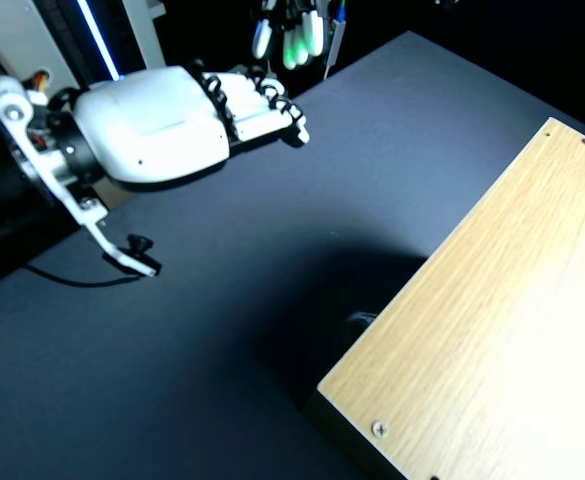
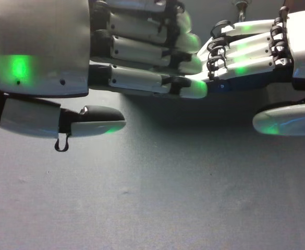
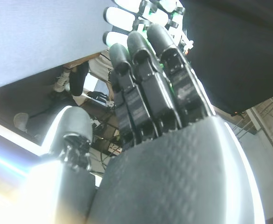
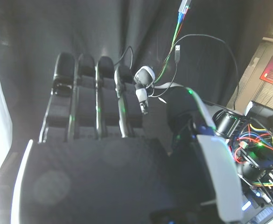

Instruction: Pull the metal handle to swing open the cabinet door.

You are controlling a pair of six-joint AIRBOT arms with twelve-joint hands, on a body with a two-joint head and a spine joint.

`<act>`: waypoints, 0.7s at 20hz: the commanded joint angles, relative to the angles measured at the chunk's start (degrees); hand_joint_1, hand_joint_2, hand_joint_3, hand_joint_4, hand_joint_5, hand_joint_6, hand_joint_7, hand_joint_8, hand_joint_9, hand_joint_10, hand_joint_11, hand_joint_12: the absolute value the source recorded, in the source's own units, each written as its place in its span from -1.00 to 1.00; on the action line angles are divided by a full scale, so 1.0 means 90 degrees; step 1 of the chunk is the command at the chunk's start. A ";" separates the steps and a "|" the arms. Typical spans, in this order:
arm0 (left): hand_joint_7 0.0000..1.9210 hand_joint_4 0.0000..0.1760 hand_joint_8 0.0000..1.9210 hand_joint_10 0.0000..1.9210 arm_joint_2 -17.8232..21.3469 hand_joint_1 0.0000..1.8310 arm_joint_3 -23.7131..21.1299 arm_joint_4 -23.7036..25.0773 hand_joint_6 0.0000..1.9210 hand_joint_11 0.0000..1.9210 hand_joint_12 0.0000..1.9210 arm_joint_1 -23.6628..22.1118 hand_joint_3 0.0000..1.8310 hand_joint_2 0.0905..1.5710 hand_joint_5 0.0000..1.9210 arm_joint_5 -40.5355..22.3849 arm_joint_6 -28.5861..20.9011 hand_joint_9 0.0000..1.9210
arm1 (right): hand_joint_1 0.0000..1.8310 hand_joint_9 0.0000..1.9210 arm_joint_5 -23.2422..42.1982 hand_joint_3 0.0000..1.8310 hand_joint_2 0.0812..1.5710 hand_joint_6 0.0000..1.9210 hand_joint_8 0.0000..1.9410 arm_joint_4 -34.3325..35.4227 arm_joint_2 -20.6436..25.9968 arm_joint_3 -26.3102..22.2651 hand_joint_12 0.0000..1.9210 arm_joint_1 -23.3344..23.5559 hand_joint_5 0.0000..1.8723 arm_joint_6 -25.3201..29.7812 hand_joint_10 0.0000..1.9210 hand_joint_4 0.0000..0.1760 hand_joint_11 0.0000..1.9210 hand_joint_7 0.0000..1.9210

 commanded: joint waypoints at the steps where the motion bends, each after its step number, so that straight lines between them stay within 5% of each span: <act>1: -0.68 -1.00 -0.99 -0.99 0.0038 -1.00 0.0003 -0.0557 -0.99 -1.00 -0.21 -0.0078 -0.92 1.00 -0.74 -0.0142 0.0030 -0.70 | -1.00 -0.72 0.0433 -0.92 1.00 -0.99 -1.00 0.0542 0.0026 -0.0034 -0.24 0.0043 -0.78 0.0022 -0.98 -1.00 -1.00 -0.70; 14: -0.68 -1.00 -1.00 -1.00 0.0038 -1.00 0.0002 -0.0557 -1.00 -1.00 -0.19 -0.0078 -0.90 1.00 -0.74 -0.0142 0.0030 -0.68 | -1.00 -0.68 -0.0610 -0.94 1.00 -1.00 -1.00 0.0593 -0.0208 0.0182 -0.17 0.0047 -0.75 0.0022 -0.99 -1.00 -1.00 -0.66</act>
